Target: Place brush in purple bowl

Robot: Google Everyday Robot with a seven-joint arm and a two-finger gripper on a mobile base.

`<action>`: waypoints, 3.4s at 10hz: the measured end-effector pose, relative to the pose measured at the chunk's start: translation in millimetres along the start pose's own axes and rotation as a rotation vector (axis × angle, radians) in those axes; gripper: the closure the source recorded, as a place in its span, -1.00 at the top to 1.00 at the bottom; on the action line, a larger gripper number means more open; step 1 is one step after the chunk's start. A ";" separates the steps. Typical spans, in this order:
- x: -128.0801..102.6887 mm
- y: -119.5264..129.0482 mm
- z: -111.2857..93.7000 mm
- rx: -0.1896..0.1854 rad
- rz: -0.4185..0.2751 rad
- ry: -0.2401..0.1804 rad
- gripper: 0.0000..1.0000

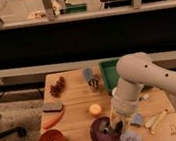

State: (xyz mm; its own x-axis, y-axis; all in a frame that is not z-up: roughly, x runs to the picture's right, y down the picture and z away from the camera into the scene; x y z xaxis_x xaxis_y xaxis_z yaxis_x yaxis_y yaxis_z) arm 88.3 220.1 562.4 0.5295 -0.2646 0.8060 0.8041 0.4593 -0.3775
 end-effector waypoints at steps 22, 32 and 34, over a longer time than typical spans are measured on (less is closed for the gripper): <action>-10.9 -20.0 40.1 -0.030 0.022 -0.043 -1.00; -2.4 -34.6 57.6 -0.086 0.067 -0.079 -1.00; -0.2 -43.4 59.8 -0.090 0.076 -0.085 -1.00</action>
State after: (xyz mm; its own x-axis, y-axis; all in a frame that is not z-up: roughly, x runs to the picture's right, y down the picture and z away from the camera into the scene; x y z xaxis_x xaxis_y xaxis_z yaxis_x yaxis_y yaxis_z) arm 37.1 250.9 605.8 0.5679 -0.1574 0.8079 0.7857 0.3961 -0.4751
